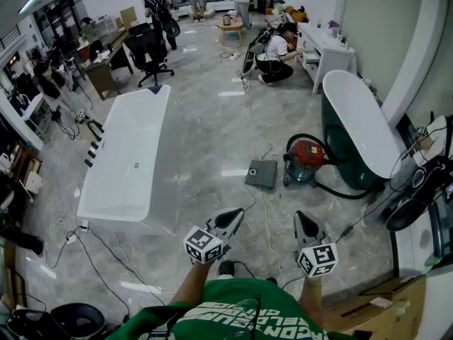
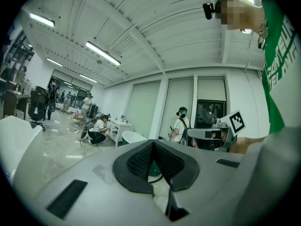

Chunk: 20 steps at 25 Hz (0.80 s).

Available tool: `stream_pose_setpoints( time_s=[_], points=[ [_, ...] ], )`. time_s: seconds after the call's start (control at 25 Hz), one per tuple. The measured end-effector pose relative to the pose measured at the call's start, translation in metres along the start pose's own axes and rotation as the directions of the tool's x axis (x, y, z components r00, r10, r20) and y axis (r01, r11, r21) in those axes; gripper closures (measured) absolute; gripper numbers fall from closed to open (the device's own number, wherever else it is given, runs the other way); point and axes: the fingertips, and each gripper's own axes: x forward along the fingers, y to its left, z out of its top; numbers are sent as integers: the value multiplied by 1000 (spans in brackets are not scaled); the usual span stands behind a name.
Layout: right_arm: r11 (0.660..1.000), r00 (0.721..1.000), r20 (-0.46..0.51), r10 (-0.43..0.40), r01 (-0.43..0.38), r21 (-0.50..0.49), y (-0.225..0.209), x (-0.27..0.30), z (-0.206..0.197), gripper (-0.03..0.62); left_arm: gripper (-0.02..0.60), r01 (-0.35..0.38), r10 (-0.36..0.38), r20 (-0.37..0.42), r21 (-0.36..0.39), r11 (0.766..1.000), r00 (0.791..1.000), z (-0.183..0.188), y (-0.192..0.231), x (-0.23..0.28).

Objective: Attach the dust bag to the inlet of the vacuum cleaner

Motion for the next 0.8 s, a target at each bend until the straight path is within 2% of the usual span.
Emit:
stream_pose_setpoints(
  time_s=[0.36, 0.8],
  points=[
    [1000, 1000, -7, 1, -1, -6, 9, 13, -2, 586, 577, -3, 3, 10, -3, 1000, 1000, -2, 14, -7],
    [998, 998, -4, -63, 63, -8, 31, 40, -2, 586, 577, 27, -27, 19, -10, 1000, 999, 1, 52, -32]
  ],
)
